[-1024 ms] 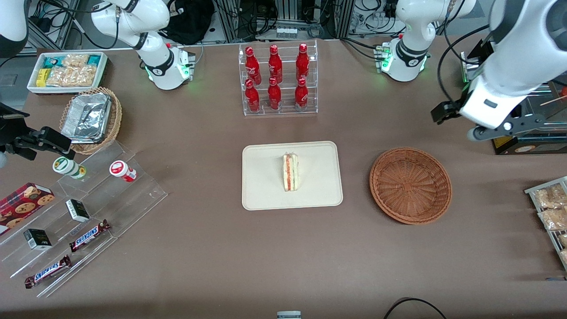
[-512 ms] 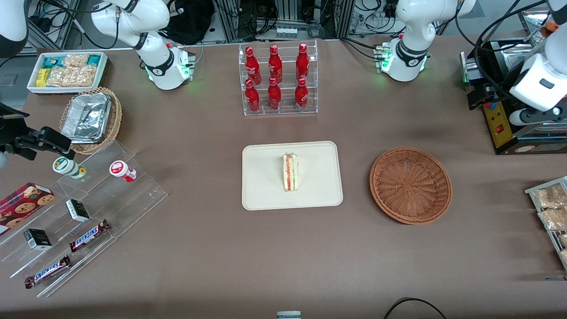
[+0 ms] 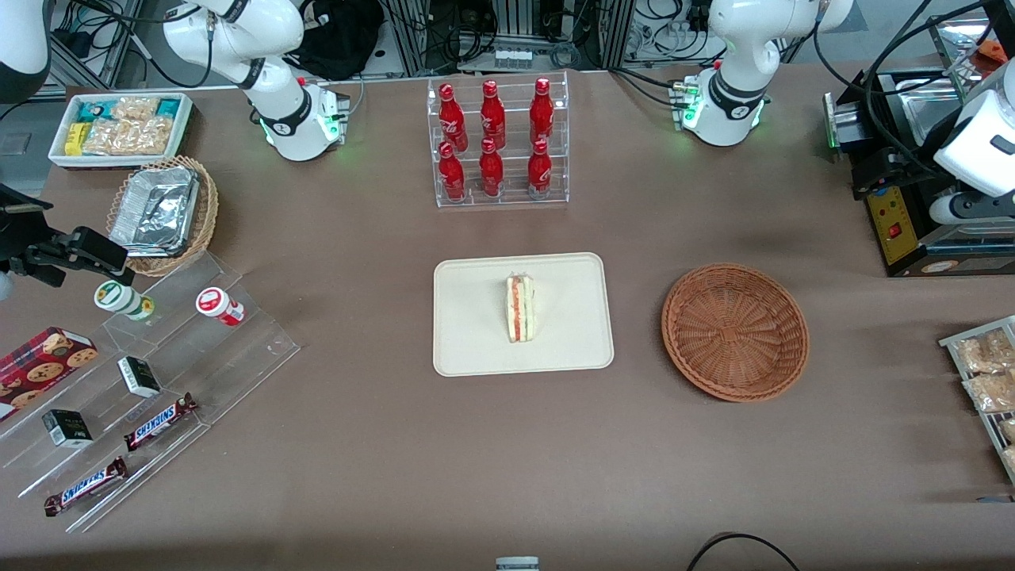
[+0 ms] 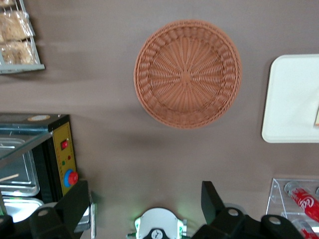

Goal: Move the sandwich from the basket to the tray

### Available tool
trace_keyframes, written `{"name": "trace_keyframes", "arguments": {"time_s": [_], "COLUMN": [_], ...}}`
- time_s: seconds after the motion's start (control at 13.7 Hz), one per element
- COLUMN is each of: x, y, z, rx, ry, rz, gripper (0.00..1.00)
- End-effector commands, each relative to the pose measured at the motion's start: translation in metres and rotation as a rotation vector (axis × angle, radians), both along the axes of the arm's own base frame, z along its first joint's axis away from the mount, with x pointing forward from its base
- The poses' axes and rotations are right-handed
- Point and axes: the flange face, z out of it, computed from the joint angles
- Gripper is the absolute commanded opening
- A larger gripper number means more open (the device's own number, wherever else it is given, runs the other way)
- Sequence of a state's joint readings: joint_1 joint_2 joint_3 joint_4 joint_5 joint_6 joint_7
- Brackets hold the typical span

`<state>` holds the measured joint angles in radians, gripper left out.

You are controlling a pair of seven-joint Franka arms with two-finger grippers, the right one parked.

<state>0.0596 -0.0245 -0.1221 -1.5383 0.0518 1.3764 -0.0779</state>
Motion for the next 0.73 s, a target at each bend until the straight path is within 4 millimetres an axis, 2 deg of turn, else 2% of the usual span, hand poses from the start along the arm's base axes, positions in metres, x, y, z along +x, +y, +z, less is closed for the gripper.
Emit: {"name": "trace_keyframes", "arguments": {"time_s": [0.0,0.07,0.29,0.66], "x": [0.01,0.013,0.023,0.023], "y": [0.007,0.014,0.017,0.021], "z": [0.002,-0.001,0.004,0.006], "rx": [-0.012,-0.015,-0.019,-0.021], "ry": [-0.019,-0.014,-0.028,-0.031], "rz": [0.007,0.013,0.024,0.031], "gripper": [1.0,1.0,1.0,1.0]}}
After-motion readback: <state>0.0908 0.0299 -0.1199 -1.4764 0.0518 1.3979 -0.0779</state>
